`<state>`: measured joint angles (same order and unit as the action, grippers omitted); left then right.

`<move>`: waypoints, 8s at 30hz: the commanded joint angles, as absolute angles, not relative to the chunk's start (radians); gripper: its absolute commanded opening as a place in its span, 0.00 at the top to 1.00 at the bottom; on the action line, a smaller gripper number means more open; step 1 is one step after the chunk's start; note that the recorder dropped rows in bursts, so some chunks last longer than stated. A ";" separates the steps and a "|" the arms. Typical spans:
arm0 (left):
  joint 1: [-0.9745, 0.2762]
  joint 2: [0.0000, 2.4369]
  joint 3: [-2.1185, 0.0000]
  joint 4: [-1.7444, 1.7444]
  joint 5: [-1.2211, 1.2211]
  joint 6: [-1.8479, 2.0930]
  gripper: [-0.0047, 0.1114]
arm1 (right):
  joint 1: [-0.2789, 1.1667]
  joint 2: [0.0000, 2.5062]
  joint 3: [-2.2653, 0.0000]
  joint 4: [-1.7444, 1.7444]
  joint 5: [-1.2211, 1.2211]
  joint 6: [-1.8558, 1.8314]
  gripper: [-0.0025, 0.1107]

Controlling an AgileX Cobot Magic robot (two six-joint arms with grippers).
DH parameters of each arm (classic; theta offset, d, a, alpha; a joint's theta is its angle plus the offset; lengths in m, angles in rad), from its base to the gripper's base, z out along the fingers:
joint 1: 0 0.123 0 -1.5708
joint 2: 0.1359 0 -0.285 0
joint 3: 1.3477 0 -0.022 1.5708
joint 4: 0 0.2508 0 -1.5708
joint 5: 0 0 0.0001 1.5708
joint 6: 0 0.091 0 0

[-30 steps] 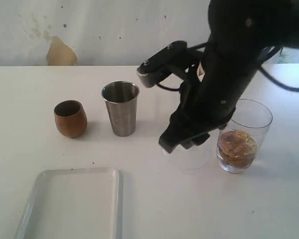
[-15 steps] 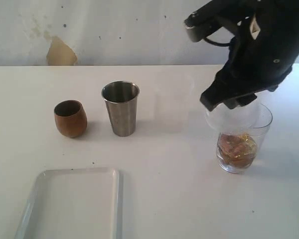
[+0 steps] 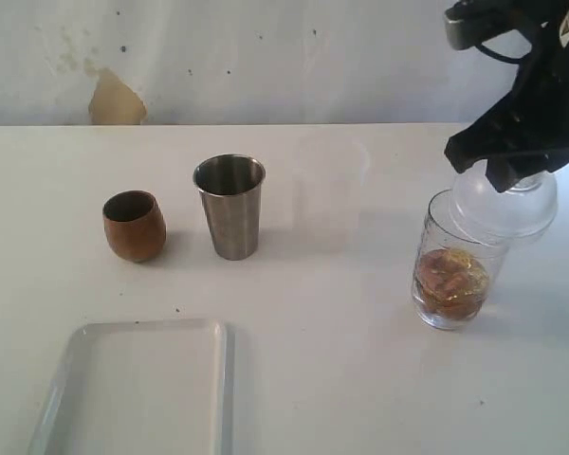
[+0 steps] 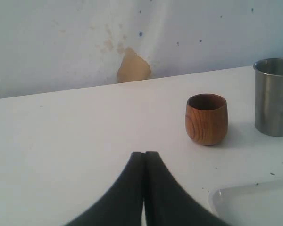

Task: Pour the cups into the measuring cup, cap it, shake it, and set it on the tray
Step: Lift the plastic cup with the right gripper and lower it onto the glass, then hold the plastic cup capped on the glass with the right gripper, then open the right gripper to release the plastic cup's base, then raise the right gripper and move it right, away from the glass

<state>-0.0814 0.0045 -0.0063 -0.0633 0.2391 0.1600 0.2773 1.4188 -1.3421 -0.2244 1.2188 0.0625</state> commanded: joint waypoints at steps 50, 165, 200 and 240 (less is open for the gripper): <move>-0.081 0.000 0.000 -0.074 0.237 0.158 0.96 | 0.258 1.527 -1.349 -0.163 1.160 0.034 0.98; -0.081 0.000 0.000 -0.074 0.237 0.158 0.96 | 0.258 1.493 -1.371 -0.288 1.061 0.007 0.98; -0.081 0.000 0.000 -0.074 0.237 0.158 0.96 | 0.258 1.560 -1.371 -0.312 1.072 0.057 0.98; -0.081 0.000 0.000 -0.074 0.237 0.158 0.96 | 0.258 1.523 -1.377 -0.240 1.082 0.000 0.98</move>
